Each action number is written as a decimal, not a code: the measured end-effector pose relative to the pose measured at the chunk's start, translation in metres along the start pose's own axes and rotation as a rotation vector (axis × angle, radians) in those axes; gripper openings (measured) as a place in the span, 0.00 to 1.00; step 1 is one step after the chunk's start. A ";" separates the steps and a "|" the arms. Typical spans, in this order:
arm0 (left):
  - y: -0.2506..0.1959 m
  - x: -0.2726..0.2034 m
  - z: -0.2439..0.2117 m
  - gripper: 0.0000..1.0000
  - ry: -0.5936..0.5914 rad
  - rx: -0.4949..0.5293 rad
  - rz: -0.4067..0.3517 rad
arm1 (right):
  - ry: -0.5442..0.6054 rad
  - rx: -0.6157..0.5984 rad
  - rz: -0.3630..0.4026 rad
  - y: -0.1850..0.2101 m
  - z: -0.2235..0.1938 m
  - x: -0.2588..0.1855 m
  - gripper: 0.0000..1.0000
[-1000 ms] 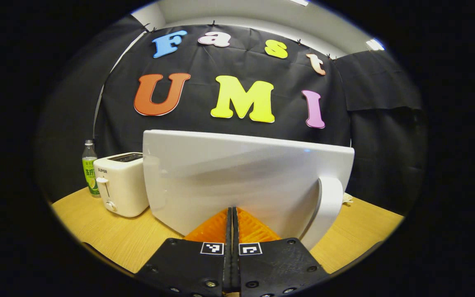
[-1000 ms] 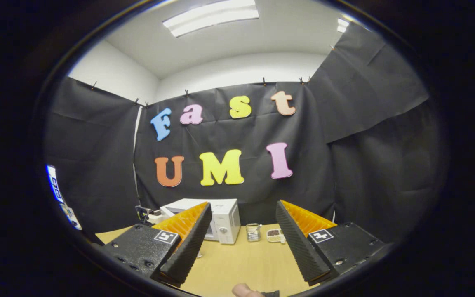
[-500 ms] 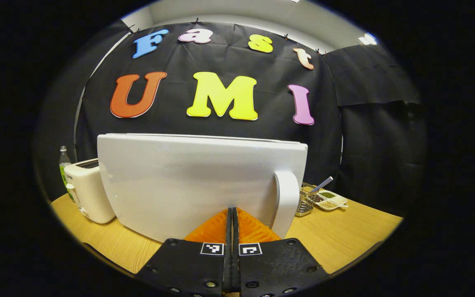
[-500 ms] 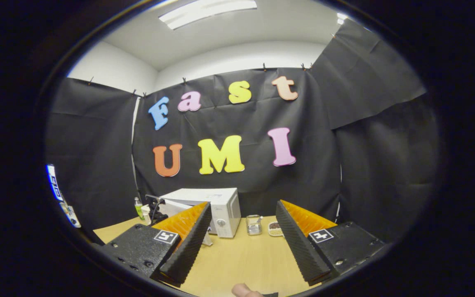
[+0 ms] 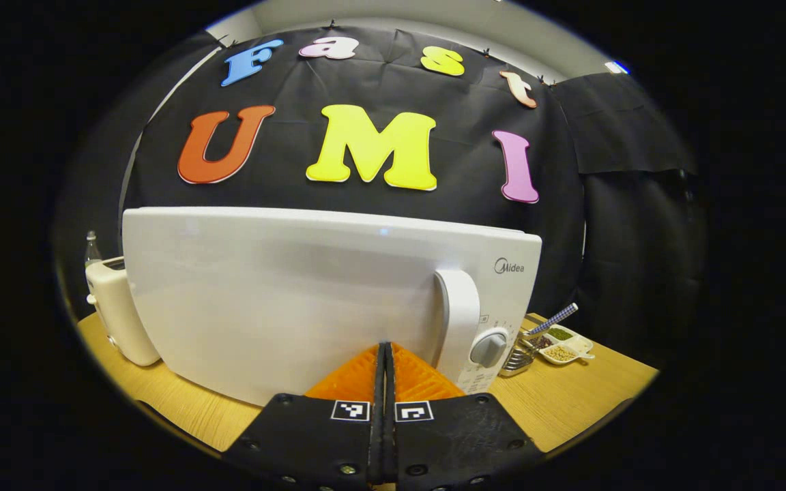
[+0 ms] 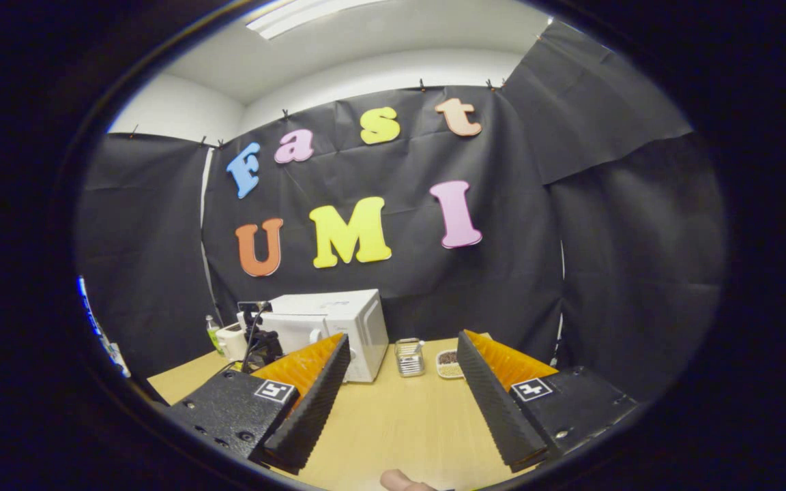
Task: Open the microwave oven with the left hand, put the food in, and close the microwave oven.
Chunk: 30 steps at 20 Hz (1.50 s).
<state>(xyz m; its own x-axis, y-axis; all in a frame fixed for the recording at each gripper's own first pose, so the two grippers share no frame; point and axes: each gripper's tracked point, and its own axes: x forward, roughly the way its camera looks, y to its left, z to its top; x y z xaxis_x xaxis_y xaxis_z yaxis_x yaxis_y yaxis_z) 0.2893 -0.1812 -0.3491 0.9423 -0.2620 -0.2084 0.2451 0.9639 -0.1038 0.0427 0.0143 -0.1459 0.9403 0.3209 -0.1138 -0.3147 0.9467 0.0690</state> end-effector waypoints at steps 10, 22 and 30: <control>-0.002 -0.001 -0.010 0.00 0.068 -0.026 0.017 | -0.039 -0.034 0.009 0.016 0.016 -0.024 0.91; -0.011 -0.093 0.054 0.00 0.046 -0.002 0.006 | -0.063 -0.007 0.006 0.047 0.026 -0.073 1.00; 0.003 -0.223 0.094 0.93 0.039 0.021 0.061 | -0.068 -0.007 -0.029 0.060 0.028 -0.091 1.00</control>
<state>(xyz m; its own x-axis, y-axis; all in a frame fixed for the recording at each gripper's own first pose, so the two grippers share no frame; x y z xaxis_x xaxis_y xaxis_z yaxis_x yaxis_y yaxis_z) 0.1013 -0.1155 -0.2117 0.9460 -0.2040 -0.2519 0.1927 0.9788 -0.0691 -0.0581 0.0408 -0.1036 0.9555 0.2911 -0.0482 -0.2881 0.9557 0.0597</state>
